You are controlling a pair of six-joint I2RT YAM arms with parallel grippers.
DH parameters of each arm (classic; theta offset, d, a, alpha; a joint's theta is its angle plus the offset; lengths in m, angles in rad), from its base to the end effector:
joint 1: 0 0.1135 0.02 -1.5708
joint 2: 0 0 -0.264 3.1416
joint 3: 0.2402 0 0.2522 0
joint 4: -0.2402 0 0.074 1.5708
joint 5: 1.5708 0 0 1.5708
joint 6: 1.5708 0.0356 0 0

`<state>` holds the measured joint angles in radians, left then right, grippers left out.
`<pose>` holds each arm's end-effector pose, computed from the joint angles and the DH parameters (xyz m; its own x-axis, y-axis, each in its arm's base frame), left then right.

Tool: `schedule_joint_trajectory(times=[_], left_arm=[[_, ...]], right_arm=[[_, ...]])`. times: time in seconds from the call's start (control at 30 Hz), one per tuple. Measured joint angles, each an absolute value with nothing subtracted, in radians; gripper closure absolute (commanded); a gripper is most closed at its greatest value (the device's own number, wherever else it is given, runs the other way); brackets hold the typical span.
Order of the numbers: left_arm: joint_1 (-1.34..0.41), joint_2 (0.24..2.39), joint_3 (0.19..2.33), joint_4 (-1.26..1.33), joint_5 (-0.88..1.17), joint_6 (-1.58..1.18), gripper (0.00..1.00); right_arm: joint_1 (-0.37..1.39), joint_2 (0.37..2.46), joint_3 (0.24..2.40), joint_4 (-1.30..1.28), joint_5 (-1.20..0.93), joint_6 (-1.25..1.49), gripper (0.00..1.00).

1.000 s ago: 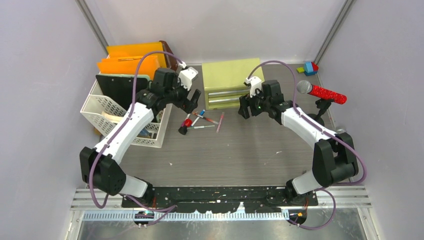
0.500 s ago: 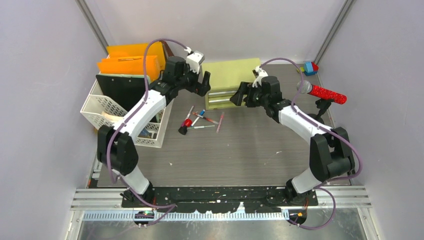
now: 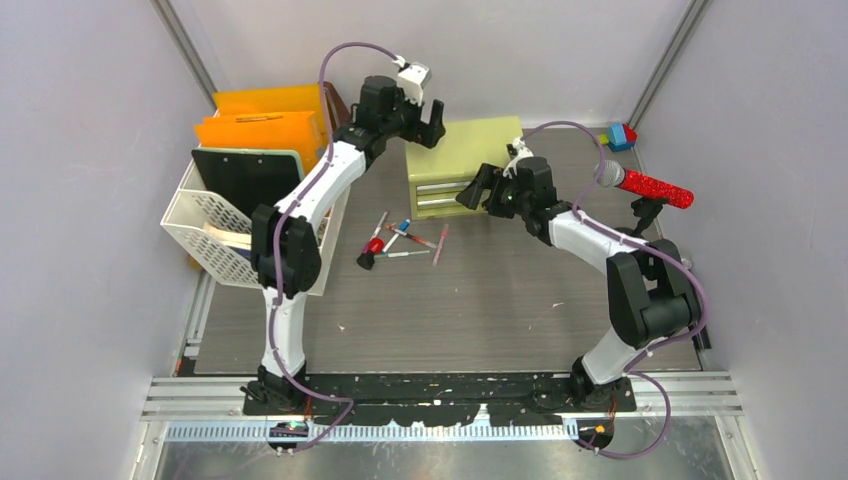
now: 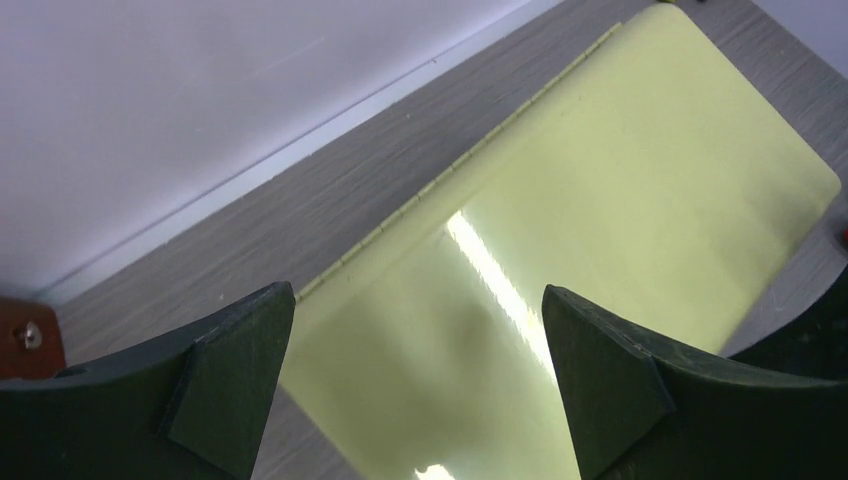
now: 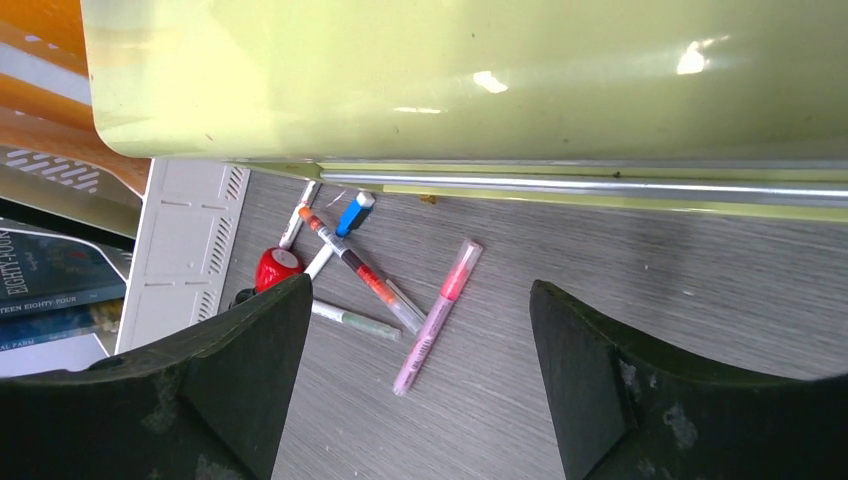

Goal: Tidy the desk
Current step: Move the storage box to the center of the board.

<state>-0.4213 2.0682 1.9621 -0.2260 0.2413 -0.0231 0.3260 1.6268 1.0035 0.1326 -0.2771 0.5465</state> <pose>0.4515 -0.2116 0.3438 -0.3114 0.1150 -0.9433 0.5962 0.7966 -0.0997 0.3419 0.1259 0.2318 -0.6603 0.3045 -0.6865 -0.2264 0.7909 0.5685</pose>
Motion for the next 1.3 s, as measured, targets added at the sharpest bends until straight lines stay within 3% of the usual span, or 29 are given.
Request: schedule_joint_trajectory(times=[0.37, 0.6, 0.87, 1.3], left_arm=[[-0.403, 2.292, 2.238, -0.248, 0.341, -0.022, 0.02], [-0.395, 2.335, 2.257, -0.261, 0.456, -0.048, 0.14], [-0.371, 2.311, 2.18, -0.198, 0.583, -0.041, 0.21], [-0.363, 2.113, 1.871, -0.138, 0.604, -0.027, 0.32]], right_arm=[[0.318, 1.676, 0.986, 0.262, -0.32, 0.567, 0.14], [0.281, 1.723, 0.968, 0.344, -0.346, 0.625, 0.14], [0.266, 1.726, 0.968, 0.388, -0.383, 0.66, 0.14], [0.264, 1.726, 0.986, 0.292, -0.439, 0.624, 0.14]])
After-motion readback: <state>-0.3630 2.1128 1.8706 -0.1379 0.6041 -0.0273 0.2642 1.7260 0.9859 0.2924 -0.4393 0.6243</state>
